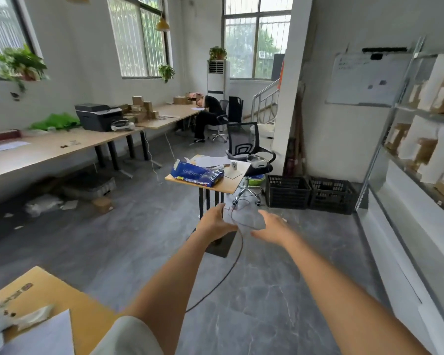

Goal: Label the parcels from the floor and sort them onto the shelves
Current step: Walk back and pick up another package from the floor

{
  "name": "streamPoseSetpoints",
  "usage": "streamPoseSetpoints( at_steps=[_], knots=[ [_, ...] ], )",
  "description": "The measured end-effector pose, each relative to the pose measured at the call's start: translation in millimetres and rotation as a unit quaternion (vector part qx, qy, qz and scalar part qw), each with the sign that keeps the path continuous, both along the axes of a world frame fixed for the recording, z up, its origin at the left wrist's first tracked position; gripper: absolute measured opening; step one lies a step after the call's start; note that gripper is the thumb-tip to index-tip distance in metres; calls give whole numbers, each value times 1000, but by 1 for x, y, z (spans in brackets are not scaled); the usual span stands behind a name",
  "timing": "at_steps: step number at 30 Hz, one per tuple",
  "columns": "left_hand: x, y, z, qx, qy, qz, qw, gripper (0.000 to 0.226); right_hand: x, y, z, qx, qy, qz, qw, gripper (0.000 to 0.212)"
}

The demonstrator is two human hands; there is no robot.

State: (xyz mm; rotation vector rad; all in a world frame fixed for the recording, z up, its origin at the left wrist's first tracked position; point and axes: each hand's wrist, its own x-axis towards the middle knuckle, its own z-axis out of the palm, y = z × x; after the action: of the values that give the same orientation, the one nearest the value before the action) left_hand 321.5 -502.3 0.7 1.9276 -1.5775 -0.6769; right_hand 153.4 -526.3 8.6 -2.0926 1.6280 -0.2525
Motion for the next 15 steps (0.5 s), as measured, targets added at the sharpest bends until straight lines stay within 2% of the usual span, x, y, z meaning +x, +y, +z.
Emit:
streamPoseSetpoints(
  at_steps=[3, 8, 15],
  knots=[
    [31, -47, -1, 4, 28, 29, 999, 90, 37, -50, 2, 7, -15, 22, 1000, 76],
    [79, -108, -6, 22, 20, 62, 998, 77, 86, -127, -2, 21, -50, 52, 997, 64],
    [143, -209, -22, 46, -18, 144, 988, 84, 157, -257, -20, 24, -43, 123, 991, 80]
  ],
)
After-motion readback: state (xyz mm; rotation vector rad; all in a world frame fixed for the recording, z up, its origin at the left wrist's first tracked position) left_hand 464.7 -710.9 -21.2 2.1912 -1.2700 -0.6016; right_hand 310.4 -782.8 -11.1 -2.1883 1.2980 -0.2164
